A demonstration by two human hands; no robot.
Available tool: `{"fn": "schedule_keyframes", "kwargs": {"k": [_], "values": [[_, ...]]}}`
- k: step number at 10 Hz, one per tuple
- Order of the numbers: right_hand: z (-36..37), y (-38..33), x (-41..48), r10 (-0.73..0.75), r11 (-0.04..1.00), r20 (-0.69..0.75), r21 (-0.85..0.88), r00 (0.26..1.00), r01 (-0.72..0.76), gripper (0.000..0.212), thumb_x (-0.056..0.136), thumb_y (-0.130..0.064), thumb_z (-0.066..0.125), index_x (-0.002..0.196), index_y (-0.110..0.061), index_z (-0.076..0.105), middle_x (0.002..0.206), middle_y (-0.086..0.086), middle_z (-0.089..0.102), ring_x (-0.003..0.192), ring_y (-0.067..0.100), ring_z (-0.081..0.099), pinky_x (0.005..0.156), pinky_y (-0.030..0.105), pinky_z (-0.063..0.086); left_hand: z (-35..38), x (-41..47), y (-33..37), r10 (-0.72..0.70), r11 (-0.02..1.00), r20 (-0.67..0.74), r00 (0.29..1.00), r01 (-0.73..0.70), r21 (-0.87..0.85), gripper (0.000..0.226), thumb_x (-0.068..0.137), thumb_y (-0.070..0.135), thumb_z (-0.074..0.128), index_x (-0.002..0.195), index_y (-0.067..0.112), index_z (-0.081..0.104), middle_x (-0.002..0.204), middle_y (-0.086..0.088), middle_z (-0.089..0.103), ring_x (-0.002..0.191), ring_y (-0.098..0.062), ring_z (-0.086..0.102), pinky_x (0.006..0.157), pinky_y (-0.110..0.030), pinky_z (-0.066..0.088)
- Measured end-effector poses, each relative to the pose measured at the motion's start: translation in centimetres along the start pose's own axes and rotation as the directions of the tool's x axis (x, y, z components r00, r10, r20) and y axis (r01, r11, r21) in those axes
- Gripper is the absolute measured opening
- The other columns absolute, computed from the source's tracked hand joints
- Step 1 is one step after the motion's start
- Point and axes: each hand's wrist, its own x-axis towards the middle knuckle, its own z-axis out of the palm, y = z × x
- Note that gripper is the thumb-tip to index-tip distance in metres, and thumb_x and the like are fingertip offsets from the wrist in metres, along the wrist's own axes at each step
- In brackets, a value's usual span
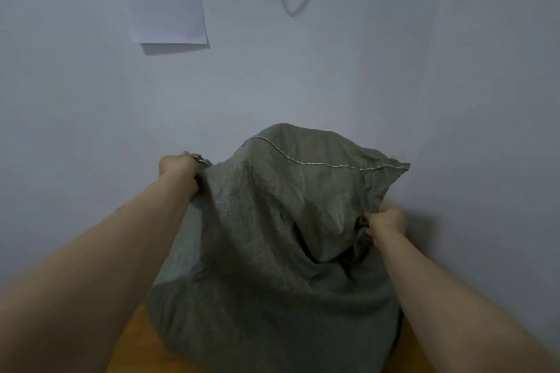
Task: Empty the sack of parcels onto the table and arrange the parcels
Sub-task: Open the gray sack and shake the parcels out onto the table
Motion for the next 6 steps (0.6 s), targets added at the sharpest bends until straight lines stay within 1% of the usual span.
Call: {"fn": "schedule_keyframes", "kwargs": {"k": [1,2,3,4,5,6], "values": [[-2.8,0.7,4.2,-0.035,0.996,-0.066,-0.089,0.997,0.029,0.012,0.079,-0.012,0.071,0.086,-0.002,0.071,0.094,0.023,0.071,0.088,0.042,0.067,0.080,0.052,0.056,4.6,1.1,-0.7,-0.032,0.989,0.030,0.999,0.036,-0.143,0.030,0.095,0.018,0.046,0.115,0.000,0.059,0.112,-0.012,0.062,0.087,-0.023,0.055,0.076,-0.034,0.047],[-5.9,-1.2,4.3,-0.099,0.995,-0.155,-0.023,0.983,0.096,0.018,0.085,-0.005,0.062,0.098,0.002,0.071,0.099,0.024,0.070,0.092,0.040,0.066,0.082,0.044,0.055,7.7,-1.6,0.0,0.032,0.994,0.125,0.992,-0.019,-0.104,0.034,0.096,0.024,0.049,0.117,0.000,0.060,0.114,-0.016,0.062,0.099,-0.033,0.060,0.088,-0.042,0.051],[-6.8,-2.9,3.7,-0.165,0.986,-0.081,0.017,0.983,0.166,0.026,0.095,-0.010,0.050,0.113,0.001,0.064,0.117,0.020,0.064,0.108,0.037,0.059,0.094,0.043,0.048,10.0,-3.9,0.8,0.067,0.996,0.218,0.974,-0.052,-0.074,0.038,0.098,0.029,0.047,0.122,0.001,0.057,0.117,-0.014,0.058,0.108,-0.034,0.056,0.092,-0.039,0.049],[-6.5,-3.4,2.6,-0.165,0.982,0.087,-0.077,0.982,0.171,0.054,0.093,-0.040,0.054,0.133,-0.003,0.049,0.135,0.018,0.052,0.122,0.036,0.050,0.105,0.043,0.040,12.5,-5.5,-0.6,0.084,0.996,0.343,0.936,-0.076,-0.036,0.037,0.096,0.028,0.052,0.120,0.001,0.060,0.115,-0.017,0.061,0.107,-0.036,0.059,0.094,-0.042,0.051],[-5.3,-5.6,0.3,-0.332,0.932,0.252,-0.060,0.909,0.357,0.079,0.084,-0.052,0.062,0.146,-0.011,0.035,0.149,0.009,0.038,0.134,0.026,0.039,0.108,0.035,0.031,14.2,-6.3,-2.2,0.026,0.999,0.386,0.922,-0.035,0.015,0.029,0.094,0.028,0.057,0.111,0.007,0.065,0.111,-0.015,0.062,0.101,-0.034,0.060,0.093,-0.045,0.051],[-4.2,-7.6,-0.4,-0.372,0.860,0.475,-0.147,0.797,0.489,0.100,0.071,-0.044,0.079,0.150,-0.017,0.023,0.154,0.003,0.030,0.139,0.022,0.032,0.112,0.033,0.027,15.2,-6.3,-2.5,0.005,1.000,0.411,0.911,-0.012,0.015,0.026,0.093,0.027,0.057,0.106,0.006,0.065,0.099,-0.013,0.062,0.096,-0.031,0.060,0.092,-0.043,0.051]]}}
